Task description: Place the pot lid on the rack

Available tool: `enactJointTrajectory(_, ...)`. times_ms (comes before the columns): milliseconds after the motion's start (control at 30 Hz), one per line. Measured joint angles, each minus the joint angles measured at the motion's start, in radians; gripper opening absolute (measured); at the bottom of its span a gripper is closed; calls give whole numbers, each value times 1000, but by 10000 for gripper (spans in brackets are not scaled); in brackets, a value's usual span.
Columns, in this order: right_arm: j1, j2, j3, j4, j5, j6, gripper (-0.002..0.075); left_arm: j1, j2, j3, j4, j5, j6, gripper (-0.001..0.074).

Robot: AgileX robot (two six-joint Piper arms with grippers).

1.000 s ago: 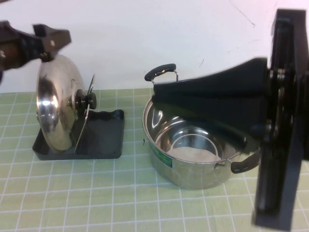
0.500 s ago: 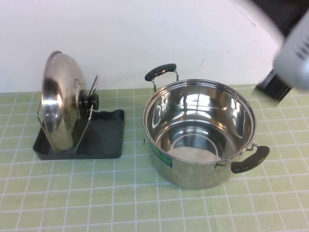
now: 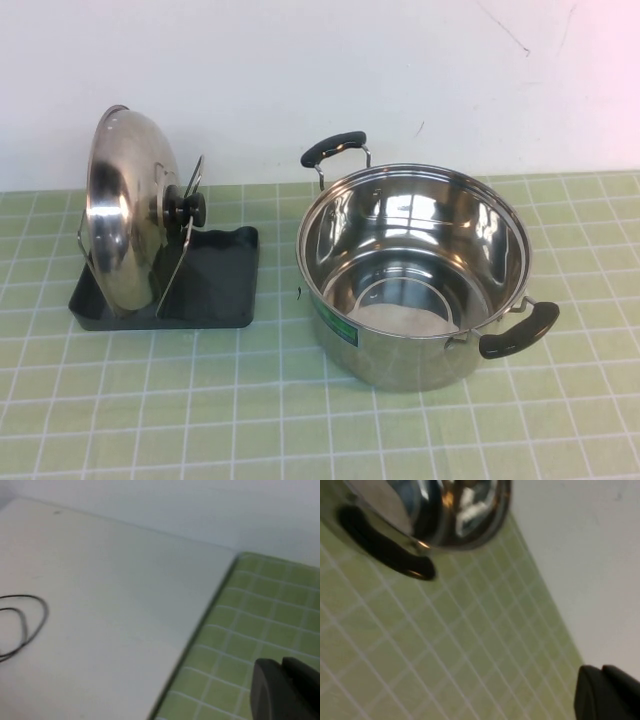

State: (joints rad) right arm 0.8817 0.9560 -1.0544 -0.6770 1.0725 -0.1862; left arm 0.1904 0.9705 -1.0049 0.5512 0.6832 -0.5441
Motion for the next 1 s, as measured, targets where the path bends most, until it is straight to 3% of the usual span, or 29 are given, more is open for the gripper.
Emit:
enactJointTrajectory(167,0,-188,39,219,-92,-29,-1,-2,-192,38,-362,-6,273,1)
enactJointTrajectory(467,0,-512,236,294,-193,-3,-1,-2,-619,260,-947,49,719,2)
enactJointTrajectory(767,0,-663,604,315,-477,49,-1,-2,-720,475,-1061,22,791,1)
enactJointTrajectory(1000,0,-671,684,318,-499,82,-1,-2,-720,514,-1069,-17,798,1)
